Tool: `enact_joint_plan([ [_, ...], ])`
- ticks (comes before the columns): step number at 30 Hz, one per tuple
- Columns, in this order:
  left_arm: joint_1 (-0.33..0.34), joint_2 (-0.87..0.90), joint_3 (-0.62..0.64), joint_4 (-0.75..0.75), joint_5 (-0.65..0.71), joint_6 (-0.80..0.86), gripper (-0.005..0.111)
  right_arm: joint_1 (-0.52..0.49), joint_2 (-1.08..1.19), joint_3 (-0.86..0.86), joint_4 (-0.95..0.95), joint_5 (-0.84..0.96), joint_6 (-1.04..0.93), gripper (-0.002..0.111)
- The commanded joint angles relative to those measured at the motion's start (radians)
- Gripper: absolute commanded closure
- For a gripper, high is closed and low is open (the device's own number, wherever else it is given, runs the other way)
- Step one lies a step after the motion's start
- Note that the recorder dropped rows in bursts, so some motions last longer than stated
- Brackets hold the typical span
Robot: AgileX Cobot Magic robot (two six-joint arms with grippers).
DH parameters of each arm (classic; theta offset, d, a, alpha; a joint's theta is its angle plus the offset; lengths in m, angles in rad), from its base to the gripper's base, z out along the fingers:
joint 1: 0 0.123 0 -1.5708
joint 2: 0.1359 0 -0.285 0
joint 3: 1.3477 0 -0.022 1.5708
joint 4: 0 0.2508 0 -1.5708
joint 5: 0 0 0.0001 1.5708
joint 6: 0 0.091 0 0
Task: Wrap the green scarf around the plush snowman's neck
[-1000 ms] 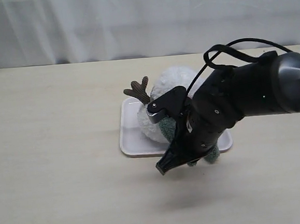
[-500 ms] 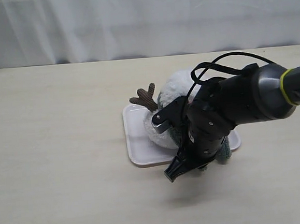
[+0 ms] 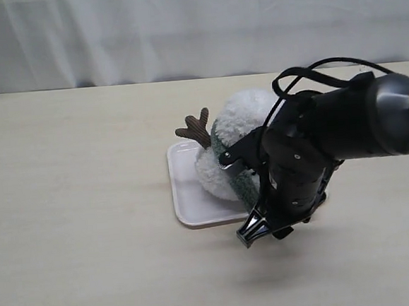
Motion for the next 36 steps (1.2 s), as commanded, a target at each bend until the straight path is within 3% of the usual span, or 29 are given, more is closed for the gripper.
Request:
enact_joint_plan([
  [1, -0.005, 0.0, 0.002, -0.001, -0.014, -0.002, 0.107, -0.007, -0.077, -0.003, 0.012, 0.083, 0.002, 0.061],
  [7, -0.005, 0.0, 0.002, -0.001, -0.014, -0.002, 0.107, -0.026, -0.209, 0.027, 0.012, 0.122, 0.053, 0.061],
  [10, -0.005, 0.0, 0.002, -0.001, -0.014, -0.002, 0.107, -0.098, -0.209, 0.08, 0.003, 0.017, 0.119, 0.061],
  [13, -0.005, 0.0, 0.002, -0.001, -0.014, -0.002, 0.107, -0.178, -0.189, 0.176, 0.007, -0.24, 0.137, 0.061],
  [18, -0.005, 0.0, 0.002, -0.001, -0.014, -0.002, 0.107, -0.199, -0.108, 0.208, -0.022, -0.437, 0.163, 0.061],
  [26, -0.005, 0.0, 0.002, -0.001, -0.014, -0.002, 0.107, -0.29, -0.038, 0.207, -0.048, -0.469, 0.241, 0.061],
  [31, -0.005, 0.0, 0.002, -0.001, -0.014, -0.002, 0.107, -0.289, -0.034, 0.207, -0.071, -0.494, 0.241, 0.061],
  [33, -0.005, 0.0, 0.002, -0.001, -0.014, -0.002, 0.107, -0.287, -0.034, 0.207, -0.071, -0.512, 0.241, 0.065],
  [36, -0.005, 0.0, 0.002, -0.001, -0.014, -0.002, 0.107, -0.287, -0.034, 0.213, -0.07, -0.521, 0.241, 0.079],
])
